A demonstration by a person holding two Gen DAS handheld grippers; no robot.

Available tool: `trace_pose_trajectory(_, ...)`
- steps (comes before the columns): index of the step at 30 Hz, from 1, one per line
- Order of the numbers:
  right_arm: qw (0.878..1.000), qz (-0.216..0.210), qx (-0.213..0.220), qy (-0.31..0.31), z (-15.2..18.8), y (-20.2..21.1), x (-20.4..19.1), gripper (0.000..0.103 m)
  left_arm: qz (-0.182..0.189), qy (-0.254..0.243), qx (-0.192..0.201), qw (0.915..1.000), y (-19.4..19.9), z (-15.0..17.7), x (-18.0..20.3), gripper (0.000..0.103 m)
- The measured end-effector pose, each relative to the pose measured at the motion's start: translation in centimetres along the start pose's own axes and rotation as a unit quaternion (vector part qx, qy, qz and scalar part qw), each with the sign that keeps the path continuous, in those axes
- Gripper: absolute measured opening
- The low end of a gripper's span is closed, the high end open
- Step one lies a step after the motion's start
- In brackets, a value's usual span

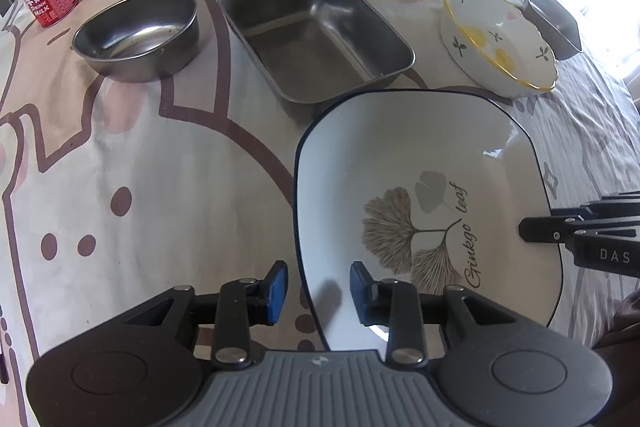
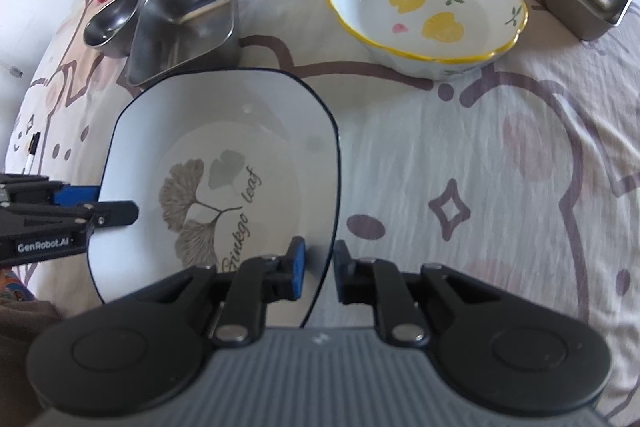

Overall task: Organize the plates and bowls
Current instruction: 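Lower the plate onto the cloth and open both grippers, then move both grippers to the cream two-handled bowl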

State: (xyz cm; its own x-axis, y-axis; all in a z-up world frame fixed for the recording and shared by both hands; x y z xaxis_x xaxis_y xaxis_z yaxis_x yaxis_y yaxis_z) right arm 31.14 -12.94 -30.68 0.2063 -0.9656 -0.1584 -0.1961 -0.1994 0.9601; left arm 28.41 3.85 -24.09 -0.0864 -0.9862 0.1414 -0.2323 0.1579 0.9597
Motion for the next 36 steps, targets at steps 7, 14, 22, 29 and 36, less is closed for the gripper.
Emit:
trace_pose_trajectory(7,1.000,0.011,0.019,-0.001,0.1,1.1,-0.2,0.051,-0.007,-0.008,0.009,0.9999,0.8,0.5,0.0,0.074)
trace_pose_trajectory(14,0.999,0.017,0.045,-0.003,0.6,2.6,0.0,0.084,-0.012,-0.006,0.027,0.9995,2.1,1.0,-0.1,0.097)
trace_pose_trajectory(22,0.998,0.021,0.064,-0.002,1.5,4.1,0.1,0.103,-0.015,-0.008,0.050,0.9986,4.0,1.7,0.0,0.101)
trace_pose_trajectory(29,0.996,0.033,0.083,0.014,2.7,5.6,-0.1,0.103,-0.010,-0.001,0.073,0.9973,5.8,2.0,0.5,0.103)
trace_pose_trajectory(36,0.995,0.035,0.095,0.012,3.6,6.8,0.5,0.103,-0.012,-0.001,0.088,0.9960,7.0,2.4,0.9,0.103)
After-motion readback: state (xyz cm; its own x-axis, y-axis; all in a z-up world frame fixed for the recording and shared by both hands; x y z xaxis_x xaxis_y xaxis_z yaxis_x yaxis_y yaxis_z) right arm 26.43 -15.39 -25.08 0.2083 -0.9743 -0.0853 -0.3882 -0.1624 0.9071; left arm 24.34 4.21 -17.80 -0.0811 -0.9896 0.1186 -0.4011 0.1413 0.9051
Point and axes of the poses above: each gripper's, at about its wrist camera, not at the fingertips, and y roughly against the way its jaws point, x to its right, z to its underside, the point moved 6 cm from there along -y, roughly the way its jaws point, and after that the axes turned 6 degrees about y, right-handed, at the moved point
